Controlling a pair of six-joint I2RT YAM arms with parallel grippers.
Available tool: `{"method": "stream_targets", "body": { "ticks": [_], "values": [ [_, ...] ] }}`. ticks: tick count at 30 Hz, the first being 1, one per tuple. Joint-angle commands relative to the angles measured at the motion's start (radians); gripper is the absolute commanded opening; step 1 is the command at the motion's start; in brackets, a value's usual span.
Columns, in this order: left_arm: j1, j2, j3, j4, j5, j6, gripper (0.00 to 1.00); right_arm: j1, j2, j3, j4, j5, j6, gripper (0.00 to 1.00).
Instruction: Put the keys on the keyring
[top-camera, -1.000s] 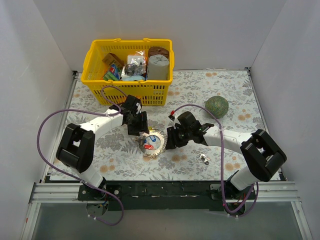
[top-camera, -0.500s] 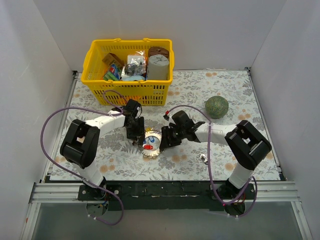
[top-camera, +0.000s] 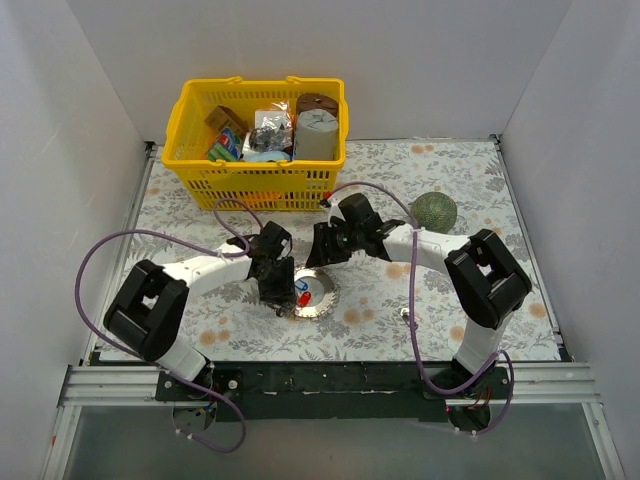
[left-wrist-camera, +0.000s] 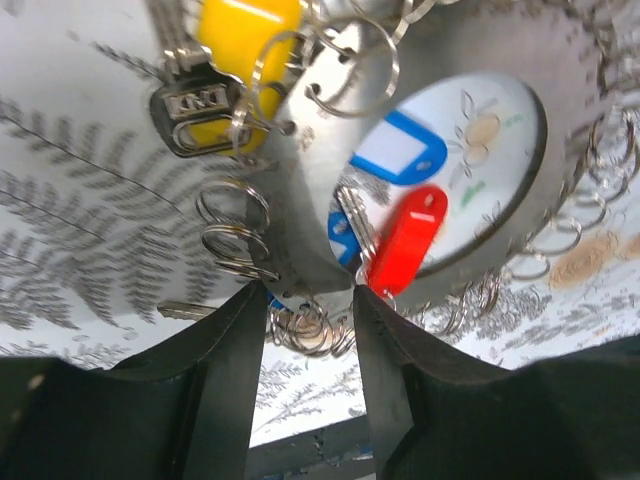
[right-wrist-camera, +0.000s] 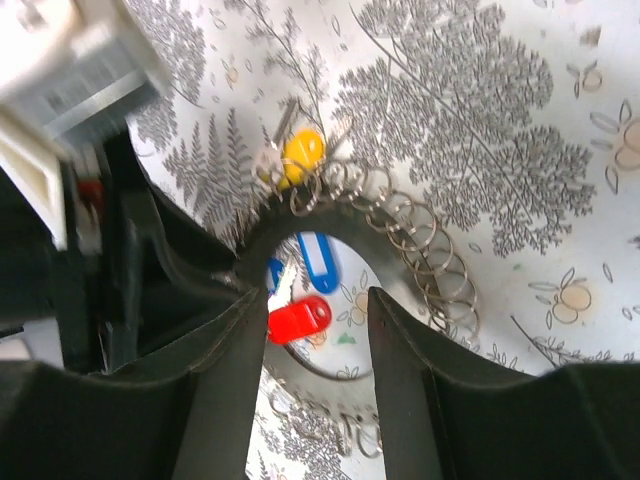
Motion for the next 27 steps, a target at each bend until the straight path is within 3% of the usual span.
{"method": "stream_targets", "body": {
  "ticks": [1, 11, 18, 27],
  "values": [
    [-0.042, -0.080, -0.001, -0.016, 0.004, -0.053, 0.39, -0.004, 0.008, 0.069, 0.003, -0.017, -0.028, 0.52],
    [-0.041, -0.099, 0.123, -0.144, -0.203, 0.030, 0.48, -0.009, -0.110, -0.017, -0.127, 0.079, -0.067, 0.54],
    [-0.010, -0.018, 0.137, -0.079, -0.172, 0.079, 0.49, -0.010, -0.236, -0.204, -0.115, 0.102, -0.034, 0.54],
    [0.056, 0.080, 0.147, -0.003, -0.044, 0.094, 0.50, -0.007, -0.236, -0.322, -0.031, 0.039, 0.016, 0.53]
  ]
}}
